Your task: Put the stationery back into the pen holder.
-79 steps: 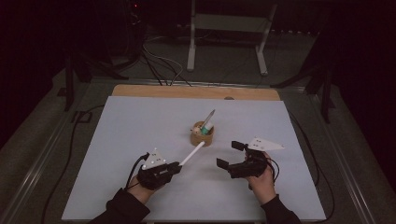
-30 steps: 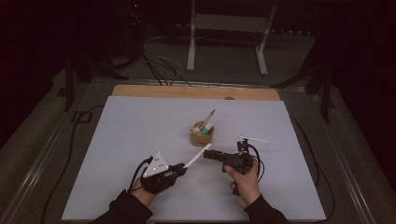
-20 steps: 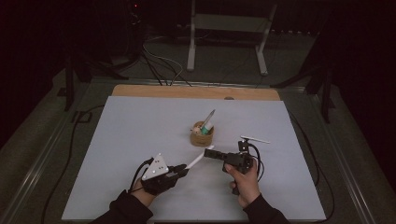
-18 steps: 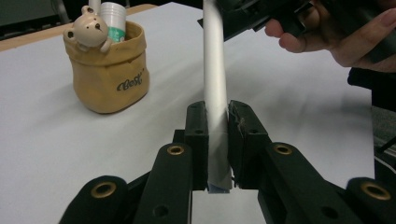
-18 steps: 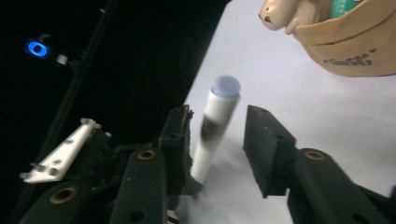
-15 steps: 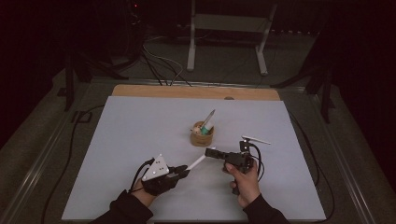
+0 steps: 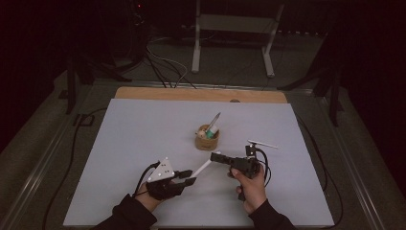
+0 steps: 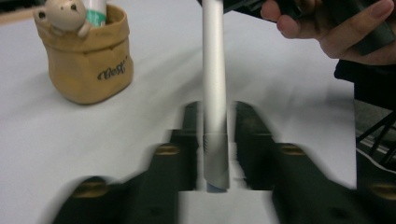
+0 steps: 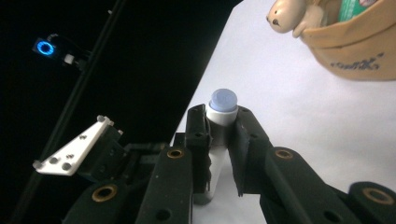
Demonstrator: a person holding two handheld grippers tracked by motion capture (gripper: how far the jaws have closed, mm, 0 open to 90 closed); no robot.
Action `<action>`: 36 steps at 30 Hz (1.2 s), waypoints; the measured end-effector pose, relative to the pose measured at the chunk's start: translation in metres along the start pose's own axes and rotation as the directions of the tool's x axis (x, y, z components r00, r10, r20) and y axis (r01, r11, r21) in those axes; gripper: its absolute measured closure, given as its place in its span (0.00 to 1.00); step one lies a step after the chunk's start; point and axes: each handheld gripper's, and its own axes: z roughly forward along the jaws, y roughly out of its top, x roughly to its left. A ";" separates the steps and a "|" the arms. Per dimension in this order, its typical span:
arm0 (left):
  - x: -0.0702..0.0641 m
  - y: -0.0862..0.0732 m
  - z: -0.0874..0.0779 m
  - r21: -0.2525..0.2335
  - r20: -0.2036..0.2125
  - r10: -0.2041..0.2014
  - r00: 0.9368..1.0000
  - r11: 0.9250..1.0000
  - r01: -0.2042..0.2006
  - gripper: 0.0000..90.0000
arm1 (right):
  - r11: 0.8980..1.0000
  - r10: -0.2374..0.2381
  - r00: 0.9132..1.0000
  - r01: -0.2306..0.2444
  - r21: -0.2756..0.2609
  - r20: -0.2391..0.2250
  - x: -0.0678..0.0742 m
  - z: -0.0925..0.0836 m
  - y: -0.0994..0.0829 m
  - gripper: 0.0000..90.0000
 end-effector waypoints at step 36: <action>0.007 -0.003 -0.008 0.099 -0.026 -0.072 0.997 0.992 0.075 0.00 | 0.927 -0.370 0.908 0.375 0.014 0.196 0.039 -0.016 0.016 0.87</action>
